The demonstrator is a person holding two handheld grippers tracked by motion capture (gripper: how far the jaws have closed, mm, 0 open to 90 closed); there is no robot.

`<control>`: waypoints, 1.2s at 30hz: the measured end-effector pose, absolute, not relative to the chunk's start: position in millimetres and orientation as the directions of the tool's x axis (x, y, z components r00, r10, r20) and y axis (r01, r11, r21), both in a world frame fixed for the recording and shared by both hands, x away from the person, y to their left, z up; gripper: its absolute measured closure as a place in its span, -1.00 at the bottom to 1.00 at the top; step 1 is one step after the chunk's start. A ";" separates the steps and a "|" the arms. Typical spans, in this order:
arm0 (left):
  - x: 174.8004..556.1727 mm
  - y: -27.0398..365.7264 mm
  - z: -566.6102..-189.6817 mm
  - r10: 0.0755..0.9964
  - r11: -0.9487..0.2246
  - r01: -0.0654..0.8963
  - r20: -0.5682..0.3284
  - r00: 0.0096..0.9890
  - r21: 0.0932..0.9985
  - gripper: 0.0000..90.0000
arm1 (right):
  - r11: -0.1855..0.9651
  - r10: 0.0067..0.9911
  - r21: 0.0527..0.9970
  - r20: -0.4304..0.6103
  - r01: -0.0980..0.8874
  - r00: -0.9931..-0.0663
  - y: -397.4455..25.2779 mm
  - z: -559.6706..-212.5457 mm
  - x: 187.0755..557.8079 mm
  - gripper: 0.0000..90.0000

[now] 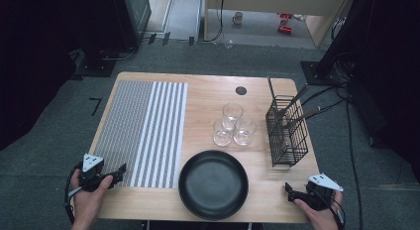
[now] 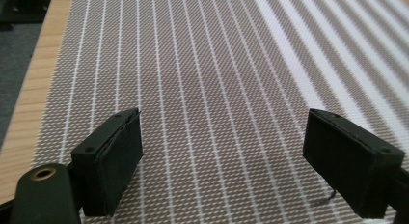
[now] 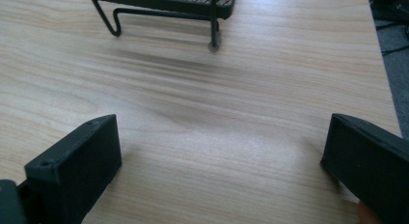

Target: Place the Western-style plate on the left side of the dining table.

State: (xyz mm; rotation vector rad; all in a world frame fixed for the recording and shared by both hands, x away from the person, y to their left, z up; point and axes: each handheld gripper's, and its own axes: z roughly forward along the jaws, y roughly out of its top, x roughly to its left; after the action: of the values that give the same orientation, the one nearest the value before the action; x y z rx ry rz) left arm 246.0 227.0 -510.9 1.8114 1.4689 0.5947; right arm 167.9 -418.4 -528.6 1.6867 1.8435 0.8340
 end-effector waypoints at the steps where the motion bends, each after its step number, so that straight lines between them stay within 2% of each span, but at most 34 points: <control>1: 246.3 225.7 -510.1 0.966 -0.096 0.631 -0.080 0.245 0.769 -0.69 | 0.026 0.994 0.730 0.054 0.683 -0.096 -419.3 -528.1 167.6 -0.97; 7: 246.6 216.6 -507.7 0.963 -0.130 0.618 -0.050 0.265 0.775 -0.69 | -0.054 0.994 0.749 0.105 0.661 -0.038 -422.5 -523.0 163.2 -0.72; 18: 243.5 207.8 -502.5 0.958 -0.134 0.594 -0.050 0.283 0.793 -0.69 | -0.056 0.996 0.784 0.090 0.618 -0.024 -415.4 -509.6 156.9 -0.68; 36: 238.5 192.3 -496.7 0.946 -0.120 0.575 -0.083 0.313 0.810 -0.69 | -0.045 0.993 0.811 0.099 0.583 -0.061 -384.8 -491.1 151.9 -0.48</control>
State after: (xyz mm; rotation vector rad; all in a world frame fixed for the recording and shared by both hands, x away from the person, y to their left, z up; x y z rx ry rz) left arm 238.5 192.3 -496.7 1.8023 1.3607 0.6024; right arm 151.9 -384.8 -491.1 1.6728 1.6905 0.9743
